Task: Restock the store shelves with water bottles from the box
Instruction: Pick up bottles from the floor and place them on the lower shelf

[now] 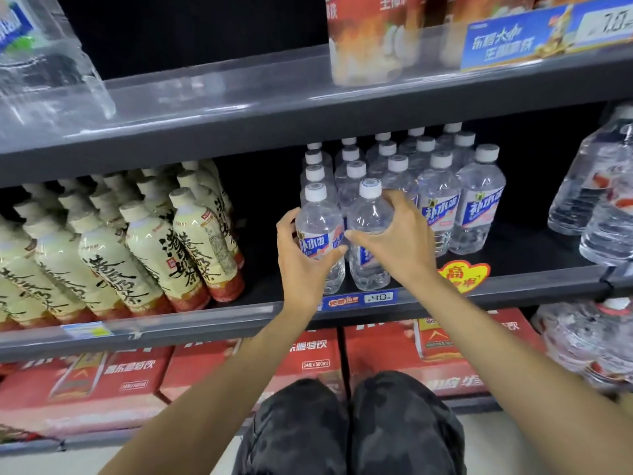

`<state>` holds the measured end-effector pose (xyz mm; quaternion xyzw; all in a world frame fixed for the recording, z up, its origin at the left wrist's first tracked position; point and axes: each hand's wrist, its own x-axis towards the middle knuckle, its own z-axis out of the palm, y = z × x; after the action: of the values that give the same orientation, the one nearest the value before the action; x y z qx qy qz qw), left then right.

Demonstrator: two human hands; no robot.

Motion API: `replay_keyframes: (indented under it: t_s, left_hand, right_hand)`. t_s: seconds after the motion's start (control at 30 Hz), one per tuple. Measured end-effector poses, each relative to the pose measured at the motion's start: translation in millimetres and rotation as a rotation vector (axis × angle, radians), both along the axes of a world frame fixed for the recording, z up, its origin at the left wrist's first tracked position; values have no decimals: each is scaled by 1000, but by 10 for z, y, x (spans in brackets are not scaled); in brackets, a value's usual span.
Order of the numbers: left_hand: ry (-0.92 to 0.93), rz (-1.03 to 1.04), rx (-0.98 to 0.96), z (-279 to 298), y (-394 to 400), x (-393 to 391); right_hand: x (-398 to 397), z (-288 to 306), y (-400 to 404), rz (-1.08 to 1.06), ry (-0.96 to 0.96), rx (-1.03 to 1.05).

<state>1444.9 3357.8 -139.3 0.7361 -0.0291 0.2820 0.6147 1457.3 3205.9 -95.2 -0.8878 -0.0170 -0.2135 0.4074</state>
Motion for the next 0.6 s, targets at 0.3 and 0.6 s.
replay_keyframes:
  t_s: [0.3, 0.6]
  left_hand:
    - [36, -92, 149, -35, 89, -51]
    - [22, -81, 252, -46, 189, -112]
  right_hand:
    - [-3, -101, -67, 141, 23, -34]
    - [7, -170, -191, 238, 71, -49]
